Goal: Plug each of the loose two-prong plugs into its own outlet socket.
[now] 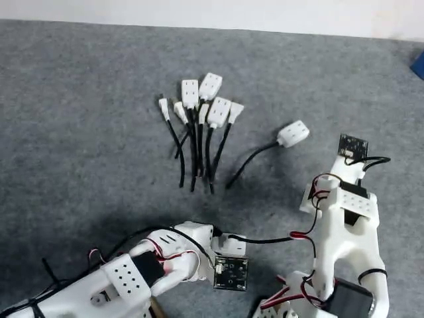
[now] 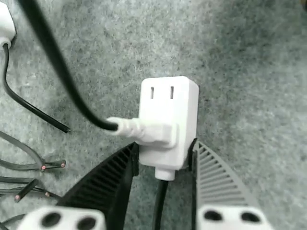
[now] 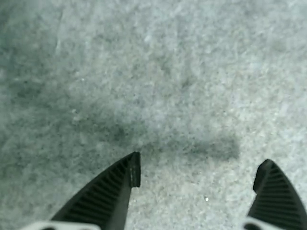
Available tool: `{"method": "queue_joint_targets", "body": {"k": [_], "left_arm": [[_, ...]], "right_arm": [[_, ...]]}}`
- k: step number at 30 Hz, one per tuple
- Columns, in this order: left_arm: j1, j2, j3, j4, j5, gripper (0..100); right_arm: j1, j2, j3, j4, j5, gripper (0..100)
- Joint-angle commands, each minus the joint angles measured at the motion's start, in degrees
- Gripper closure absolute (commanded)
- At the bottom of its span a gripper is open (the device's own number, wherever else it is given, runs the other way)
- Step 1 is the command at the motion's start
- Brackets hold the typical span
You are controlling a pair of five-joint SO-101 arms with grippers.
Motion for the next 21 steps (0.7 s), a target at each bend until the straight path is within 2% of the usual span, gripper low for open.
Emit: {"method": "queue_joint_targets", "body": {"k": [1, 7, 10, 15, 18, 21], "left_arm": [[-4.44, -0.57, -1.71, -0.88, -0.26, 100], [-26.95, -0.57, -8.66, -1.05, -0.35, 99], [-34.59, -0.57, -10.95, -1.05, -0.62, 99], [-35.56, -0.57, -11.21, -0.7, -0.26, 99], [-31.96, -0.57, -11.65, 1.32, -0.18, 89], [-24.4, -0.57, -13.32, 8.88, 0.09, 79]], "right_arm": [[-0.66, -0.13, -0.22, -1.01, 0.79, 63.7], [-0.75, -0.13, -0.04, -1.98, 0.7, 63.7], [-0.75, -0.31, 1.8, -3.82, 0.7, 63.7], [-1.54, -0.57, 2.51, -4.18, 0.7, 63.7], [-1.54, -0.57, 2.51, -4.18, 0.7, 63.7], [-1.63, -0.48, 2.42, -4.18, 0.79, 63.7]]}}
